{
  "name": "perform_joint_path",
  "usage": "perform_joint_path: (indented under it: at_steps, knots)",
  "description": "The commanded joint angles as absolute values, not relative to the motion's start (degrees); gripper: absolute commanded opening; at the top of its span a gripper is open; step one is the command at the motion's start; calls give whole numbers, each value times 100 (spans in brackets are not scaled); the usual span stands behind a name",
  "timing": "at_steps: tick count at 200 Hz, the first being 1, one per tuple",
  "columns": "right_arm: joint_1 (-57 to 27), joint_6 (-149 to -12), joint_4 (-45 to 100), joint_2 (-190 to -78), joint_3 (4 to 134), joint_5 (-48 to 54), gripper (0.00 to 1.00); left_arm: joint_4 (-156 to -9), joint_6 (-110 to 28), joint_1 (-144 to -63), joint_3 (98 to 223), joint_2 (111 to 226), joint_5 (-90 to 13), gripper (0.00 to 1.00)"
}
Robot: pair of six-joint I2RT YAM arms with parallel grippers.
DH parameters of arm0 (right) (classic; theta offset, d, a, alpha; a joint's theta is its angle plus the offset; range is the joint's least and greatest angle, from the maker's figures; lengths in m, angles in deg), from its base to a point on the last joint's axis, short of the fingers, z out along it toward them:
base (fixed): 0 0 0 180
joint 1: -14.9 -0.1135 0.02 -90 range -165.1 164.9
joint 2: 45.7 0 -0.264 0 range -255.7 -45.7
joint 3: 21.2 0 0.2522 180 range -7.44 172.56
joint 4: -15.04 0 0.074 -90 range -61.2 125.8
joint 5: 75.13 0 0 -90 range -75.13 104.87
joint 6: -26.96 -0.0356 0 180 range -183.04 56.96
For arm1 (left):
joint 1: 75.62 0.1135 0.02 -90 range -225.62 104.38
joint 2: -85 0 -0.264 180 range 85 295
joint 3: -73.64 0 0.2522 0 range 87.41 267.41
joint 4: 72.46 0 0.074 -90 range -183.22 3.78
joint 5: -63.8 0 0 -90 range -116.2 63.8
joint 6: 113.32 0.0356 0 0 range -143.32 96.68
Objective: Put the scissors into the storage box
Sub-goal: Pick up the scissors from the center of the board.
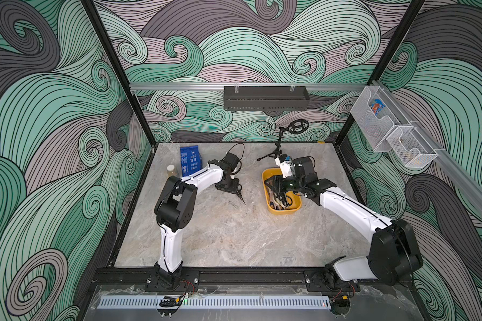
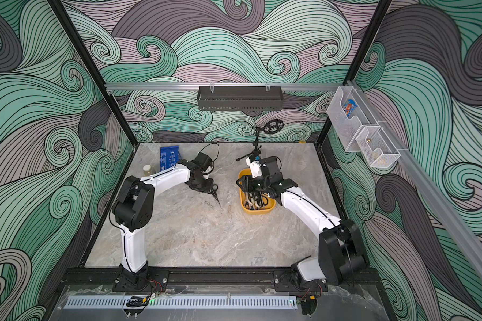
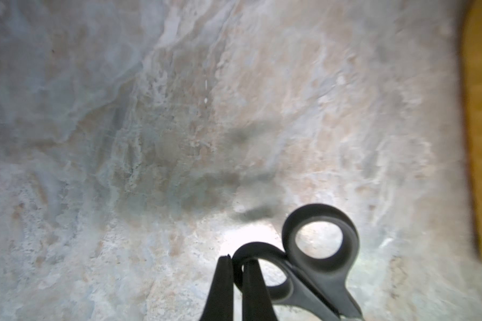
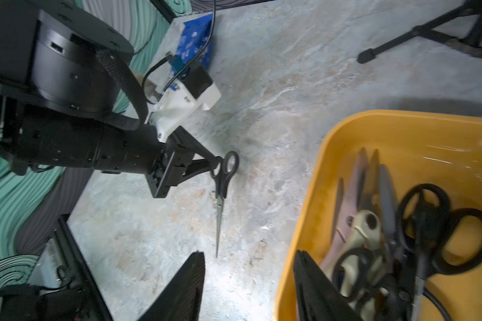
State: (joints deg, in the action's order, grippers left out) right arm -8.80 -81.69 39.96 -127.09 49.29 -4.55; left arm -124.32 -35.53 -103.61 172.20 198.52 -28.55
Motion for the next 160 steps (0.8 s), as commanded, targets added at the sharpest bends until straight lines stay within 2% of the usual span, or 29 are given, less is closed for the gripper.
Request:
perform_joint_path:
  at_steps: [1,63,124,140,160]
  knots:
    - [-1071,-8514,3415,-12771,4734,-1149,55,-11874,-3811,-10391,16942,19369,-3322,0]
    - [-1427,-8676,3189,-13279,4731,-1443,55,-10623,-4108,-10623,15922,18298,-3616,0]
    - [-1475,-8703,3168,-13509,4771,-1534,53,-10290,-3996,-10975,15762,17891,-3350,0]
    - [-1472,-8726,3139,-13515,4750,-1553,48,-10251,-3996,-11041,15737,17852,-3307,0]
    - [-1477,-8736,3129,-13507,4758,-1530,36,-10196,-3994,-11113,15702,17800,-3258,0]
